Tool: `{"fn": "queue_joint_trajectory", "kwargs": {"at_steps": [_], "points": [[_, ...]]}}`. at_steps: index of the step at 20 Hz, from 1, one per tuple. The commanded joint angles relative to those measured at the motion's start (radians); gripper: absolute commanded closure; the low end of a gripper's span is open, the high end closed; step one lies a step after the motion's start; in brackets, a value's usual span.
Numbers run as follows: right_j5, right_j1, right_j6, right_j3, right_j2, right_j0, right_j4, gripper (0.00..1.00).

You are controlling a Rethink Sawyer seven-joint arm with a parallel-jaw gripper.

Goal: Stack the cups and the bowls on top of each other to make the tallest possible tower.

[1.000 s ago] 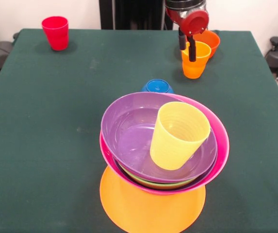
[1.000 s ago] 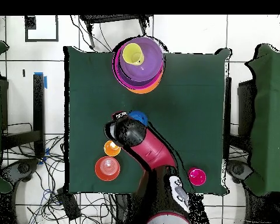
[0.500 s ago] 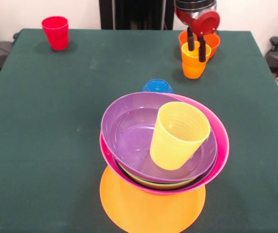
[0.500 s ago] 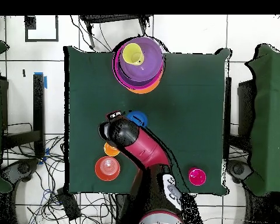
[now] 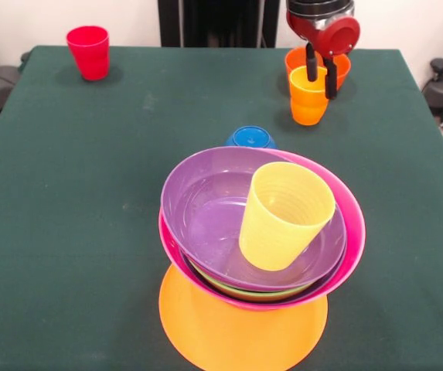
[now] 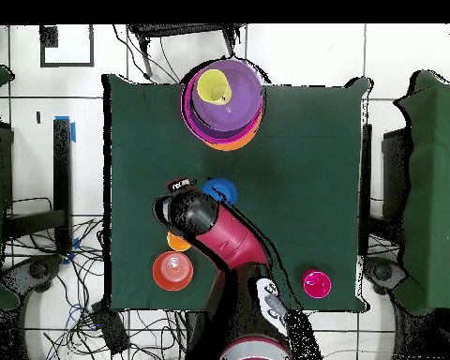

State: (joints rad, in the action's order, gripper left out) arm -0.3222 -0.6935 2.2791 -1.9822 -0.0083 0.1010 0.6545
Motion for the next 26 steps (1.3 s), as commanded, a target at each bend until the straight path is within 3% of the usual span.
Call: {"fn": "queue_joint_trajectory", "kwargs": {"at_steps": [1, 11, 21, 26], "points": [[0.11, 0.02, 0.11, -0.113, 0.164, 0.035, -0.014, 0.0], [0.228, 0.017, 0.151, -0.227, 0.257, 0.106, -0.054, 0.0], [0.286, 0.069, 0.161, -0.225, 0.254, 0.113, -0.091, 0.0], [0.333, 0.113, 0.167, -0.223, 0.286, 0.149, -0.122, 0.0]]}}
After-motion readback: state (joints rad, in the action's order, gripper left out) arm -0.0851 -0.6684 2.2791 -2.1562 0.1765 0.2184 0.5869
